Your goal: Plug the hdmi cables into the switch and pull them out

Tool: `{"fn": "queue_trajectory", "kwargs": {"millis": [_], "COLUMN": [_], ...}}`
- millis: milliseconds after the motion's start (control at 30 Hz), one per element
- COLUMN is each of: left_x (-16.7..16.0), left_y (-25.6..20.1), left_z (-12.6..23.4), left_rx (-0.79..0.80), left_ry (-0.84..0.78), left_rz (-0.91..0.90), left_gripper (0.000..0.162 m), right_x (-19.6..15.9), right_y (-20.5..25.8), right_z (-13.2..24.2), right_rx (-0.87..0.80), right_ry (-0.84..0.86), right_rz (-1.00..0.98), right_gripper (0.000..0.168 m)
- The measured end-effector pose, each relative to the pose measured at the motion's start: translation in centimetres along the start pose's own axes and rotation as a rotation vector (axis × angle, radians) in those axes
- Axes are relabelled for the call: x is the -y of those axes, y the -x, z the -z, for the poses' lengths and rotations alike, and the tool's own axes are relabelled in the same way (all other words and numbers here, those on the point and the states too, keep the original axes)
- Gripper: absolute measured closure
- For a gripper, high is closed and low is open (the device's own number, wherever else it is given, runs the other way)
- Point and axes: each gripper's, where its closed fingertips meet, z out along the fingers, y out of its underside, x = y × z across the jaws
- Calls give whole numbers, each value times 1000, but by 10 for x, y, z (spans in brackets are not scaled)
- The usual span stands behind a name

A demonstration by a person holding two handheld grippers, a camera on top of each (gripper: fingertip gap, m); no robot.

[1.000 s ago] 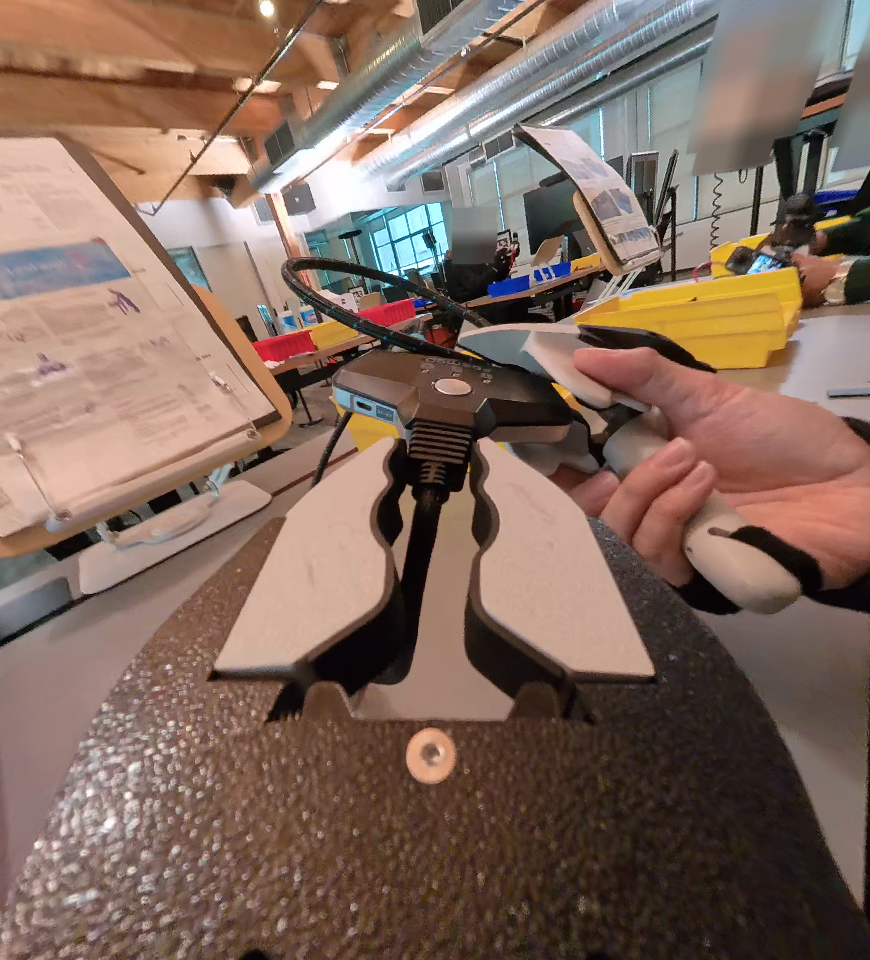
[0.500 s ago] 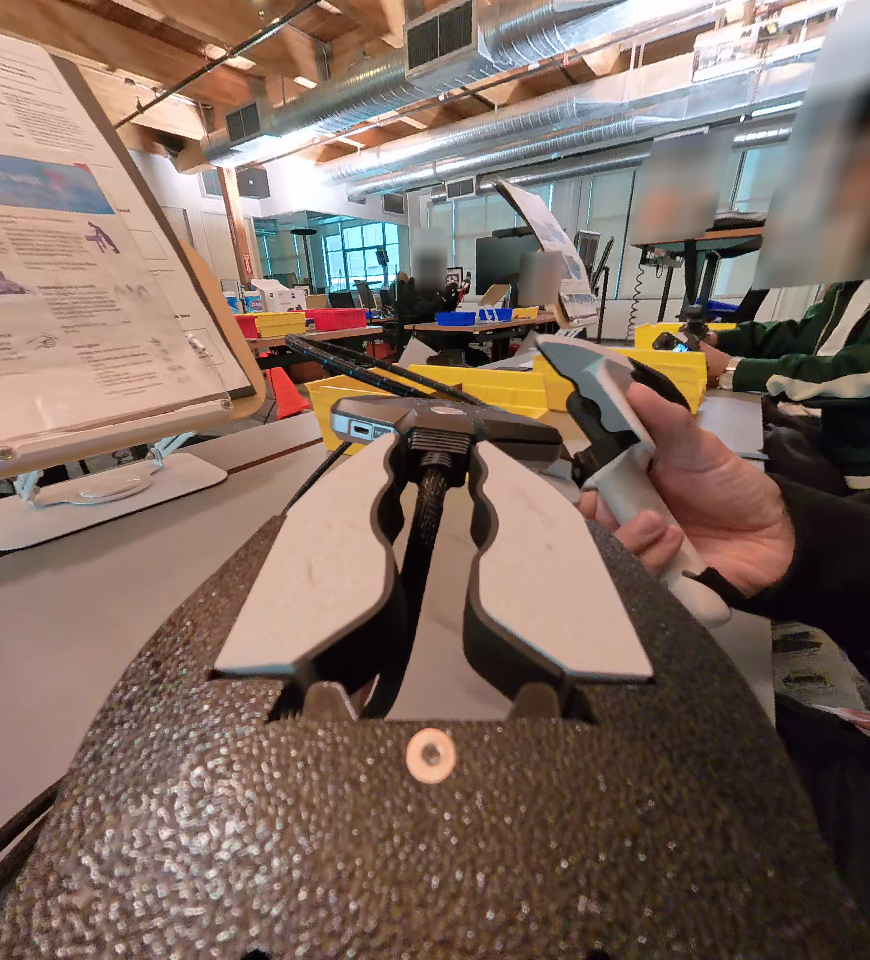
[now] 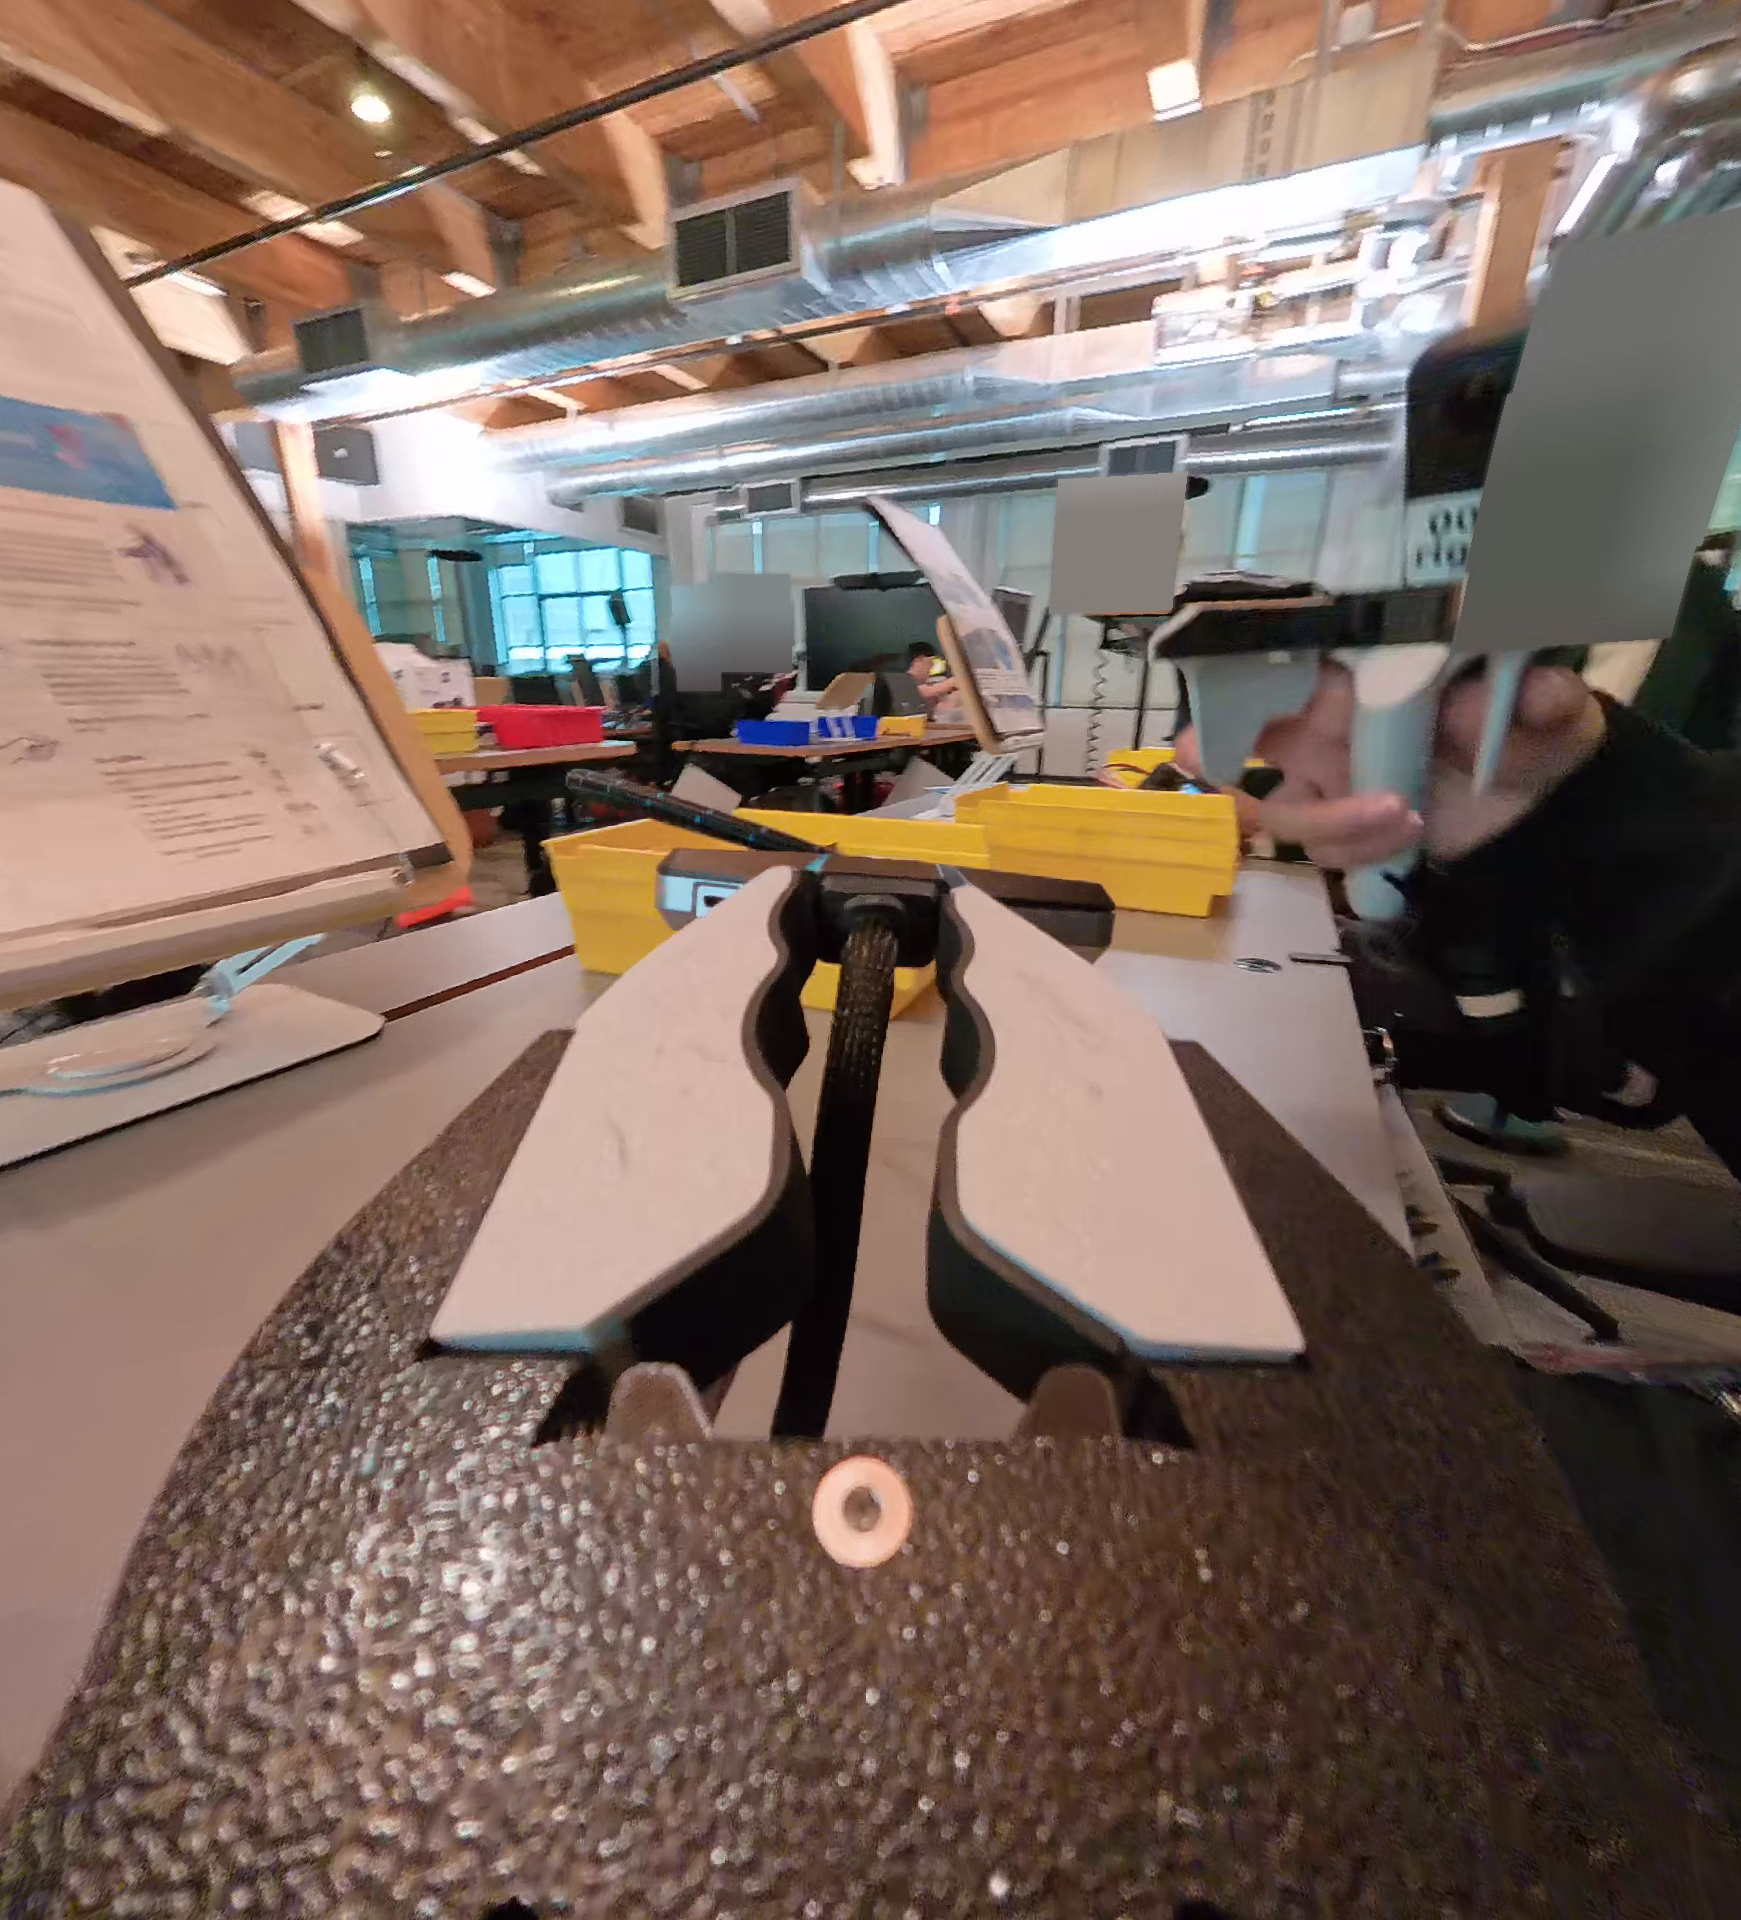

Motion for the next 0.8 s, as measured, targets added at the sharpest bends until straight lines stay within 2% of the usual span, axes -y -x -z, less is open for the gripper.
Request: {"fn": "queue_trajectory", "kwargs": {"millis": [67,167,267,433,533,600,667,700,733,800], "left_x": [-1,-2,0,6,12,18,24,27,29,31], "left_y": [-8,-20,-30,-39,-36,-32,-32,-34,-37,-45], "left_z": [0,1,2,1,2,5,6,5,4,1], "left_rx": [-61,-136,-170,-171,-139,-116,-112,-116,-122,-138], "left_ry": [-20,-14,5,34,18,-6,-26,-36,-42,-41], "left_rz": [7,3,-33,-94,-95,-94,-96,-98,-103,-120], "left_gripper": [140,140,140,140,140,140,140,140,140,140], "right_x": [-9,-42,-61,-78,-64,-54,-56,-61,-64,-56], "right_y": [6,2,3,7,20,30,39,37,32,21], "right_z": [-8,-21,-33,-39,-36,-36,-40,-45,-50,-52], "right_rx": [18,37,48,-49,-59,47,196,217,208,232], "right_ry": [150,354,388,379,145,-75,-214,-253,-311,-480], "right_rz": [151,304,304,248,-11,-404,-714,-808,-884,-1042], "right_gripper": [97,102,118,117,117,127,117,115,105,112]}}
